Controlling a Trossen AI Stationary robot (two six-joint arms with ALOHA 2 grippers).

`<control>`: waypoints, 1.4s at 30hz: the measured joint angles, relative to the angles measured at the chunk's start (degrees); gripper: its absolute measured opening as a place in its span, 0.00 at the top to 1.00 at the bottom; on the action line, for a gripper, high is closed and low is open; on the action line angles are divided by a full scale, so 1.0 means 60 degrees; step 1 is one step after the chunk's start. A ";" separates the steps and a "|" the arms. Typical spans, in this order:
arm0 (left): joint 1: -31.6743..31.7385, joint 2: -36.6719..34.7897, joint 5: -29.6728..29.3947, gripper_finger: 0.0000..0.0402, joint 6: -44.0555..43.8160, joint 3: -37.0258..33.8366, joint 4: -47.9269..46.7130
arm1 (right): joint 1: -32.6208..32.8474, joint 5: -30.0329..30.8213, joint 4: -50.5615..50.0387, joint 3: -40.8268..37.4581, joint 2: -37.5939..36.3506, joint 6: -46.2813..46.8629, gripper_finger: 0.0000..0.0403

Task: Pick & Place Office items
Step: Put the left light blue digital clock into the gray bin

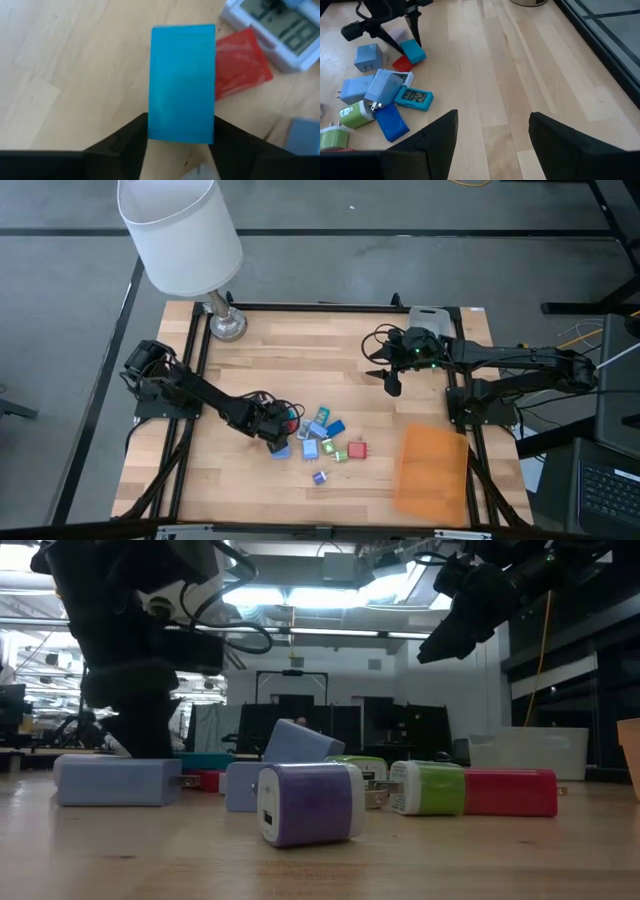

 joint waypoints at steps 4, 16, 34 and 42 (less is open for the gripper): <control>0.0007 -0.0023 0.0189 0.61 0.0033 0.0000 -0.0018 | 0.0000 0.0000 0.0004 0.0000 -0.0001 -0.0001 0.40; 0.0069 -0.0733 -0.0363 0.61 0.0920 0.0015 0.0080 | -0.0001 0.0000 0.0241 0.0000 0.0000 -0.0226 0.40; 0.3797 -0.3411 0.7046 0.61 0.5432 0.0033 0.5066 | 0.1156 -0.0758 0.3470 0.0003 0.0831 -0.3059 0.40; 0.5759 -0.3169 0.9870 0.61 0.5493 0.0033 0.5577 | 0.1892 0.0532 0.4684 0.0047 0.1491 -0.3239 0.41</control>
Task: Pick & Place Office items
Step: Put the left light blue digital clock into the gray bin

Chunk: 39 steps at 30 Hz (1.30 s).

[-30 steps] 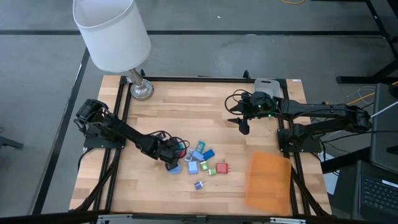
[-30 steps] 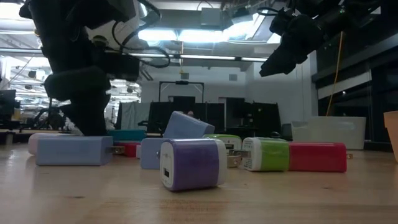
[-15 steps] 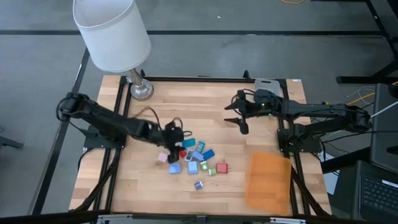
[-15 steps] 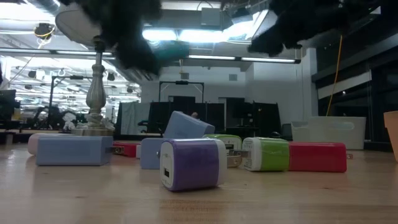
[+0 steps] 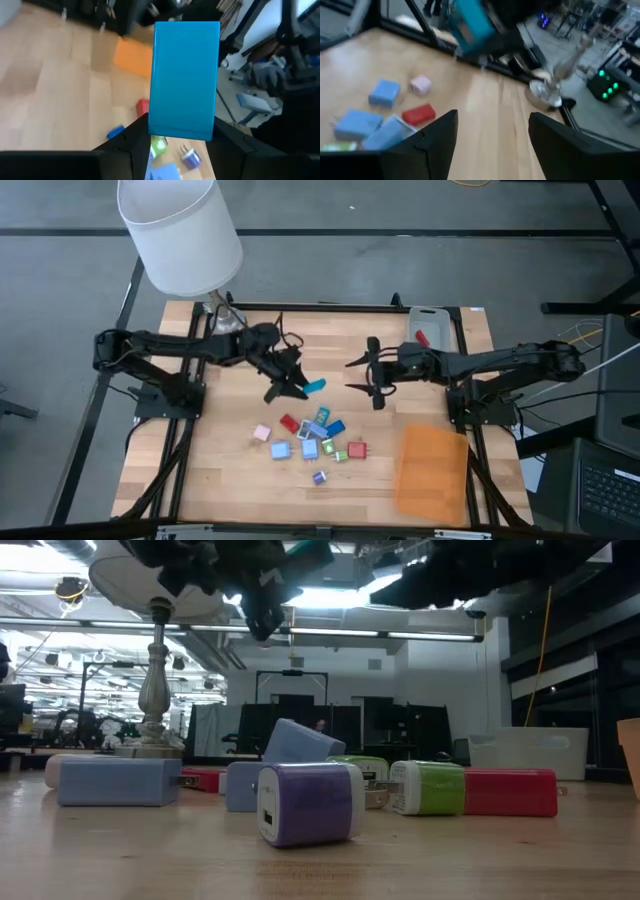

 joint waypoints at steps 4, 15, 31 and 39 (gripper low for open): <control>0.0318 0.0299 0.0766 0.61 -0.0189 0.0000 0.0910 | 0.0111 -0.0025 -0.0020 0.0506 0.0291 0.0186 0.42; 0.0368 0.1093 0.1889 0.61 -0.0593 0.0004 0.1966 | 0.0239 -0.1004 -0.1554 0.2554 0.1786 -0.0167 0.46; 0.0492 0.1114 0.1868 0.61 0.0267 0.0000 0.0601 | 0.0330 -0.1072 -0.1760 0.3235 0.2374 -0.0382 0.47; 0.0481 0.1114 0.1662 0.61 0.0452 0.0000 0.0410 | 0.0330 -0.1585 -0.1700 0.3235 0.2374 -0.0353 0.47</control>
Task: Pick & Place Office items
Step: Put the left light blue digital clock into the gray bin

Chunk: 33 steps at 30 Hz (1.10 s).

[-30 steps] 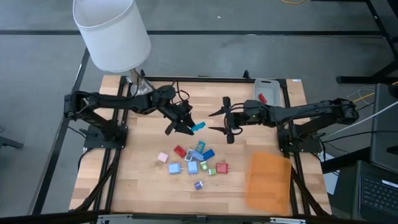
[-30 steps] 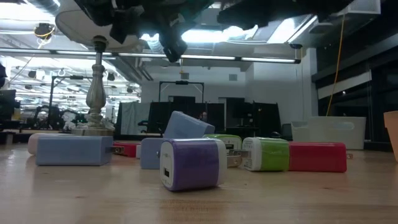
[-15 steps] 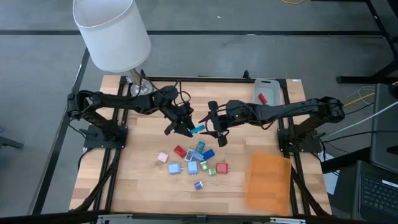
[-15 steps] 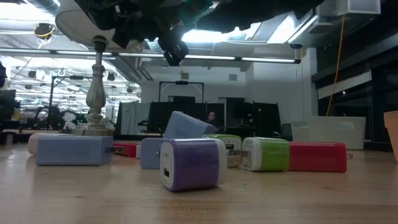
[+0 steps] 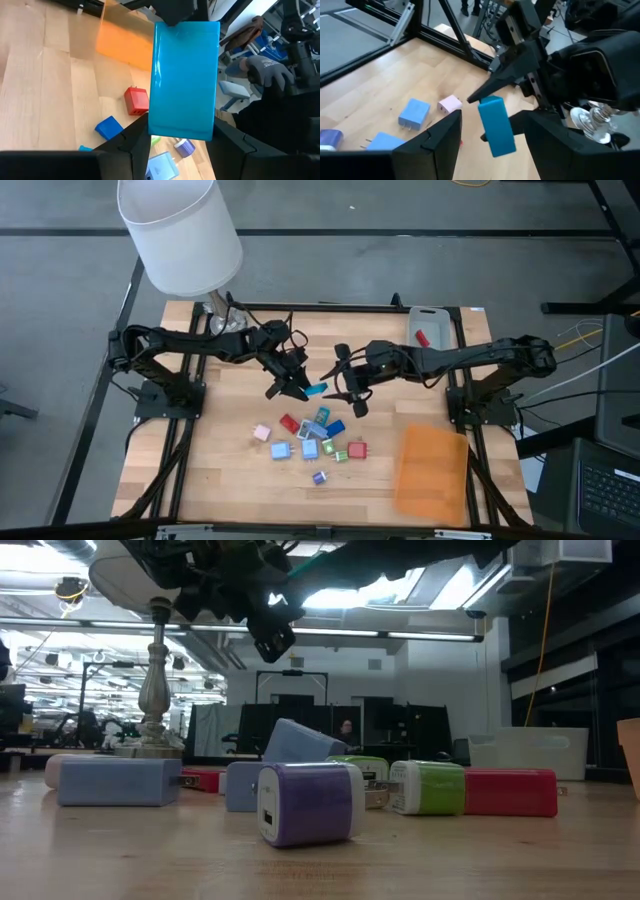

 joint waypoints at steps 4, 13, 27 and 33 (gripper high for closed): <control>0.0000 0.0000 0.0000 0.61 -0.0014 0.0000 0.0020 | 0.0000 -0.0231 0.0091 0.0000 0.0000 0.0054 0.47; -0.0007 0.0000 -0.0004 0.61 -0.0047 0.0000 0.0155 | 0.0000 -0.0229 0.0087 0.0000 0.0009 0.0235 0.47; -0.0206 0.0000 -0.0184 0.61 -0.0279 0.0000 0.0460 | 0.0000 -0.0232 0.0091 0.0000 0.0033 0.0302 0.47; -0.0204 0.0000 -0.0203 0.61 -0.0302 0.0000 0.0659 | 0.0000 -0.0229 0.0091 0.0000 0.0033 0.0330 0.54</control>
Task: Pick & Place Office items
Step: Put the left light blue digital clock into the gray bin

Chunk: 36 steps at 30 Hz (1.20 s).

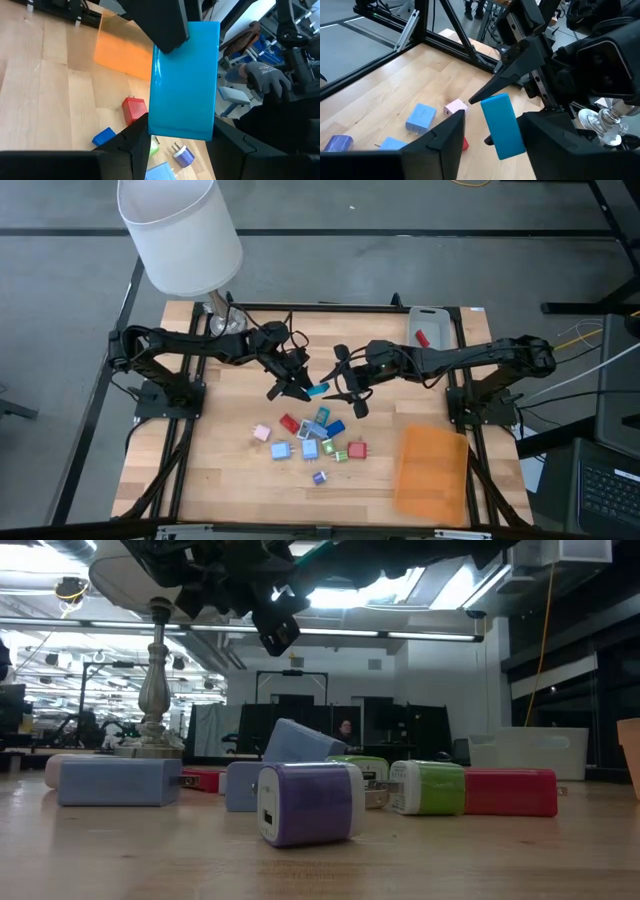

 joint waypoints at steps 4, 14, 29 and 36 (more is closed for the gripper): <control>-0.0004 0.0004 -0.0001 0.61 0.0007 0.0000 0.0009 | -0.0004 0.0010 0.0000 0.0000 0.0000 0.0003 0.63; -0.0011 0.0018 0.0106 0.61 -0.0032 0.0000 0.0013 | -0.0007 0.0106 0.0098 0.0007 0.0003 -0.0325 0.83; 0.0487 -0.0139 -0.2554 0.30 0.2884 -0.0004 -0.1067 | -0.0270 0.1512 -0.1376 -0.0004 -0.0213 -0.0189 0.84; 0.1328 -0.0211 -0.3305 0.33 0.3604 -0.0004 -0.1832 | -0.0879 0.3545 -0.3112 -0.0004 -0.0680 -0.0169 0.84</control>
